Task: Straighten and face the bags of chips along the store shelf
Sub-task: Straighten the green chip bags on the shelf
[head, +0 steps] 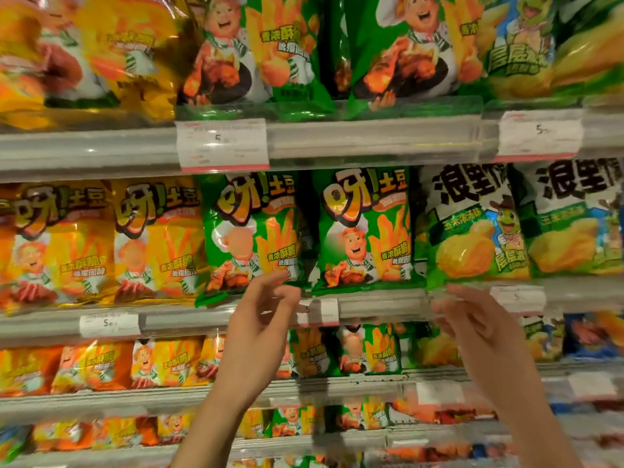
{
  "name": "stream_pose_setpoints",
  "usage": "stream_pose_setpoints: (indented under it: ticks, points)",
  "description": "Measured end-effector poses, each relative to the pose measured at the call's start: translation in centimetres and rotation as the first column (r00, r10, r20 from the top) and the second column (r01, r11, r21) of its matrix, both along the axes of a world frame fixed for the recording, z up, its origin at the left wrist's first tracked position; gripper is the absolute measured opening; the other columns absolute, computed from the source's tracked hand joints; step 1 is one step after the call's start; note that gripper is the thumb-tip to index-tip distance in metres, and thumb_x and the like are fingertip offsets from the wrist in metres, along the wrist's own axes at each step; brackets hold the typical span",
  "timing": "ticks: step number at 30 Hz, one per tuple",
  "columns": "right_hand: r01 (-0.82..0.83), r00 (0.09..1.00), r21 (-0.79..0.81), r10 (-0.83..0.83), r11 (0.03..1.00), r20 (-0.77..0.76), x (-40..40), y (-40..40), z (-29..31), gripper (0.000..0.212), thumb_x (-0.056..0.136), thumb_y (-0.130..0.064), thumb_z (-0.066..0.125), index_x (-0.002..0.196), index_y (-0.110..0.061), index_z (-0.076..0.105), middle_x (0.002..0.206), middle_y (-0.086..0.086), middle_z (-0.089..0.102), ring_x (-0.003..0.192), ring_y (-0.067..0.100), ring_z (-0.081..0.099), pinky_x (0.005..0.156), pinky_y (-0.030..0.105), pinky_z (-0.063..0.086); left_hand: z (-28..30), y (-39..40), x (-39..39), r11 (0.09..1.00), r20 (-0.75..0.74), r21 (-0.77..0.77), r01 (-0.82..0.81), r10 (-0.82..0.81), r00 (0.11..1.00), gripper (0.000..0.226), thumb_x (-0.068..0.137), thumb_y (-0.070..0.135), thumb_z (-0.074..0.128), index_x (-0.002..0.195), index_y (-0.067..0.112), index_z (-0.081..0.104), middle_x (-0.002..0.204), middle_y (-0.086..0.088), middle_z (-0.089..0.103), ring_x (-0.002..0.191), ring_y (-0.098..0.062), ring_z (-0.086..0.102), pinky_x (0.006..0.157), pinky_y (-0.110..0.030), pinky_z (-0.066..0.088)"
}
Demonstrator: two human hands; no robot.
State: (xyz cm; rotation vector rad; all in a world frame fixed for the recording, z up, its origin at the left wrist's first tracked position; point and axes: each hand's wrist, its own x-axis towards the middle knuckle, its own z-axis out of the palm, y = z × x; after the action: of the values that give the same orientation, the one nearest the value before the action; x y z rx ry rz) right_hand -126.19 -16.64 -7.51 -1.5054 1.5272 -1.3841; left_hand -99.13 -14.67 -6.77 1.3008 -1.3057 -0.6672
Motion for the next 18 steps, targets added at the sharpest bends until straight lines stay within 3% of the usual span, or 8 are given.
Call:
stream_pose_setpoints:
  ticks: [5, 8, 11, 16, 18]
  points:
    - [0.045, 0.999, 0.005, -0.045, 0.999, 0.012, 4.9, 2.1, 0.1, 0.023, 0.095, -0.026, 0.059, 0.118, -0.026, 0.062, 0.094, -0.005, 0.074, 0.097, 0.014, 0.069, 0.091, 0.043, 0.055, 0.8, 0.8, 5.1, 0.993, -0.005, -0.028, 0.117, -0.117, 0.993, 0.015, 0.096, 0.040, 0.056, 0.109, 0.047, 0.061, 0.103, 0.011, 0.070, 0.096, -0.014, 0.068, 0.088, -0.042, 0.057]
    - [0.045, 0.999, -0.017, -0.045, 0.999, -0.002, 7.9, 3.5, 0.7, 0.028, 0.091, -0.033, 0.058, 0.118, -0.026, 0.061, 0.096, -0.006, 0.073, 0.095, 0.012, 0.069, 0.087, 0.037, 0.055, 1.1, 1.2, 8.0, 0.991, -0.044, -0.032, 0.133, -0.134, 0.990, 0.017, 0.096, 0.035, 0.059, 0.112, 0.038, 0.063, 0.105, 0.012, 0.071, 0.101, -0.007, 0.067, 0.093, -0.039, 0.054]
    - [0.044, 0.998, -0.044, -0.046, 0.998, -0.036, 9.9, 4.3, 0.8, 0.046, 0.083, -0.047, 0.055, 0.122, -0.023, 0.060, 0.096, -0.007, 0.073, 0.092, 0.010, 0.070, 0.083, 0.033, 0.056, 1.6, 2.0, 10.3, 0.993, -0.055, -0.030, 0.112, -0.113, 0.992, 0.020, 0.094, 0.035, 0.060, 0.115, 0.035, 0.062, 0.098, 0.013, 0.070, 0.097, -0.004, 0.067, 0.092, -0.033, 0.052]
    - [-0.015, 0.983, -0.088, -0.002, 0.996, -0.185, 10.9, 3.6, 1.9, 0.021, 0.096, -0.028, 0.057, 0.115, -0.020, 0.063, 0.088, -0.004, 0.071, 0.082, 0.003, 0.066, 0.073, 0.016, 0.051, 2.2, 2.5, 12.0, 0.999, -0.062, -0.046, 0.012, -0.015, 0.998, 0.021, 0.096, 0.033, 0.062, 0.117, 0.034, 0.062, 0.097, 0.011, 0.070, 0.090, -0.003, 0.068, 0.082, -0.026, 0.052]
    - [-0.013, 0.965, -0.109, -0.016, 0.994, -0.262, 11.5, 2.7, 2.5, 0.020, 0.099, -0.023, 0.054, 0.103, -0.010, 0.068, 0.092, -0.003, 0.071, 0.082, 0.004, 0.066, 0.075, 0.018, 0.052, 2.2, 2.4, 11.9, 0.996, -0.063, -0.070, -0.049, 0.045, 0.997, 0.019, 0.097, 0.032, 0.061, 0.116, 0.035, 0.061, 0.098, 0.009, 0.071, 0.094, -0.006, 0.067, 0.080, -0.025, 0.050]
